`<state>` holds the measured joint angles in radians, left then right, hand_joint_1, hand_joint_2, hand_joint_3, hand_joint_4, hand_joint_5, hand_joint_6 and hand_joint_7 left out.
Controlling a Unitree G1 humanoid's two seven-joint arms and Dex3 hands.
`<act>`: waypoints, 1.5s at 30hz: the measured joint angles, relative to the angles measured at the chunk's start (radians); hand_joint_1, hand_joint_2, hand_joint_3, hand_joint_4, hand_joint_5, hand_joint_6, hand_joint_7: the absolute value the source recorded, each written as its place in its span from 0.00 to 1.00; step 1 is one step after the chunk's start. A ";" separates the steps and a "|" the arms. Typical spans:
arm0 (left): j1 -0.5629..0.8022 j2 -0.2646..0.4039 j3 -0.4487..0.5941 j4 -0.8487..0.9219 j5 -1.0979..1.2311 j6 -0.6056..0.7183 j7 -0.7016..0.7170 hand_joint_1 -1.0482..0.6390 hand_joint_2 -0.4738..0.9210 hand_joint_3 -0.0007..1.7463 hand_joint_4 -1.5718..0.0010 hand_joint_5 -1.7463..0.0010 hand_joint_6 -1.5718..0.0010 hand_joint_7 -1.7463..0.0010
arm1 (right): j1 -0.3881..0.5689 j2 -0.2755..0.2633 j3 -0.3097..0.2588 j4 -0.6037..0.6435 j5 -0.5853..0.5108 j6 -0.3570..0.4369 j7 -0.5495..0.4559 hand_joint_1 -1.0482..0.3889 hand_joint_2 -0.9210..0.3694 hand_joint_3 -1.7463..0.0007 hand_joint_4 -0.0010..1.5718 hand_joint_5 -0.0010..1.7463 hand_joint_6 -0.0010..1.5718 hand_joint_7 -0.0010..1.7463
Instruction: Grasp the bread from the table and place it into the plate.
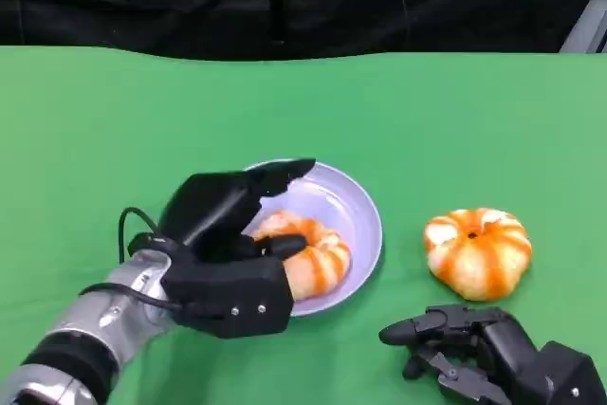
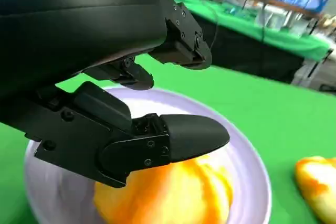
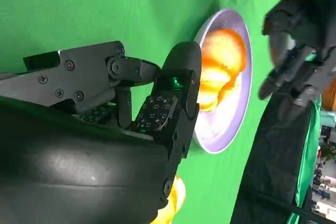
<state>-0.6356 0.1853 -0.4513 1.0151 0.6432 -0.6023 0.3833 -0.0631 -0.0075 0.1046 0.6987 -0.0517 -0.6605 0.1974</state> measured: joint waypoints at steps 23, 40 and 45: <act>0.231 -0.006 0.260 -0.318 -0.427 -0.075 -0.284 0.35 1.00 0.26 0.55 0.98 0.67 0.99 | -0.002 0.002 0.000 0.002 0.009 0.007 0.012 0.71 0.00 0.77 0.49 0.70 0.70 0.19; 0.330 -0.026 0.419 -0.311 -0.709 -0.221 -0.555 0.27 1.00 0.26 0.53 0.99 0.68 1.00 | -0.008 0.003 -0.003 0.013 0.012 0.005 0.020 0.71 0.00 0.77 0.48 0.71 0.70 0.20; 0.331 -0.034 0.437 -0.289 -0.719 -0.236 -0.585 0.27 1.00 0.26 0.53 0.99 0.68 1.00 | -0.009 0.003 -0.003 0.015 0.012 0.004 0.020 0.71 0.00 0.77 0.48 0.72 0.70 0.20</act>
<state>-0.3049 0.1508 -0.0140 0.7258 -0.0761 -0.8383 -0.2016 -0.0716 -0.0046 0.1015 0.7132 -0.0398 -0.6567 0.2171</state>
